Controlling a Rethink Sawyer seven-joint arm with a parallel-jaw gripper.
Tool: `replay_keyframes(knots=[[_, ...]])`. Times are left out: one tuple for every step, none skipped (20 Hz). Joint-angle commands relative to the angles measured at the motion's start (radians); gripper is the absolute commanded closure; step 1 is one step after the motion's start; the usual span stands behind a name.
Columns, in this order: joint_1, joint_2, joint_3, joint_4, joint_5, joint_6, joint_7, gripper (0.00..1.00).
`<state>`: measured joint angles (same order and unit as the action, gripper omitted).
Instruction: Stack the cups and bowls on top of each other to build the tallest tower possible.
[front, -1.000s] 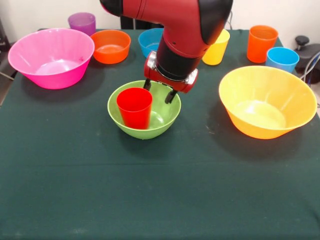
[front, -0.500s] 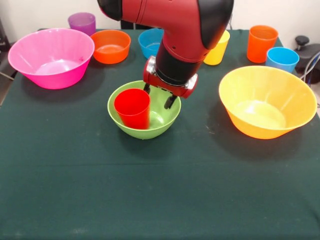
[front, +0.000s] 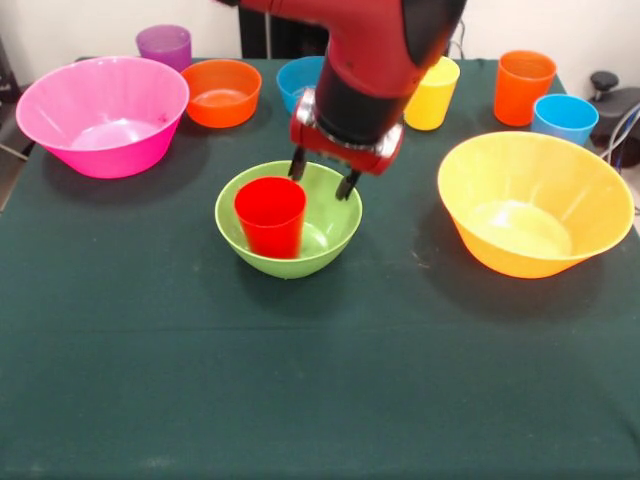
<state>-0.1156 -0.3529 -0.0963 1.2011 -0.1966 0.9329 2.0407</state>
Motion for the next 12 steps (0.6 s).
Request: replay_keyframes(knots=[[-0.001, -0.173, 0.08, 0.171, 0.052, 0.16, -0.046, 0.0], [0.002, -0.192, 0.078, 0.184, 0.058, 0.179, -0.047, 0.0], [0.005, -0.206, 0.077, 0.194, 0.062, 0.194, -0.045, 0.0], [0.007, -0.219, 0.077, 0.201, 0.066, 0.21, -0.046, 0.0], [0.007, -0.228, 0.077, 0.206, 0.068, 0.221, -0.046, 0.0], [0.006, -0.236, 0.079, 0.211, 0.07, 0.229, -0.048, 0.0], [0.006, -0.24, 0.081, 0.213, 0.072, 0.237, -0.047, 0.0], [0.006, -0.243, 0.081, 0.215, 0.071, 0.241, -0.048, 0.0], [0.006, -0.246, 0.082, 0.217, 0.069, 0.241, -0.046, 0.0], [0.005, -0.245, 0.083, 0.22, 0.067, 0.235, -0.044, 0.0], [0.004, -0.241, 0.085, 0.222, 0.064, 0.225, -0.041, 0.0], [0.003, -0.236, 0.087, 0.225, 0.06, 0.209, -0.037, 0.0]])
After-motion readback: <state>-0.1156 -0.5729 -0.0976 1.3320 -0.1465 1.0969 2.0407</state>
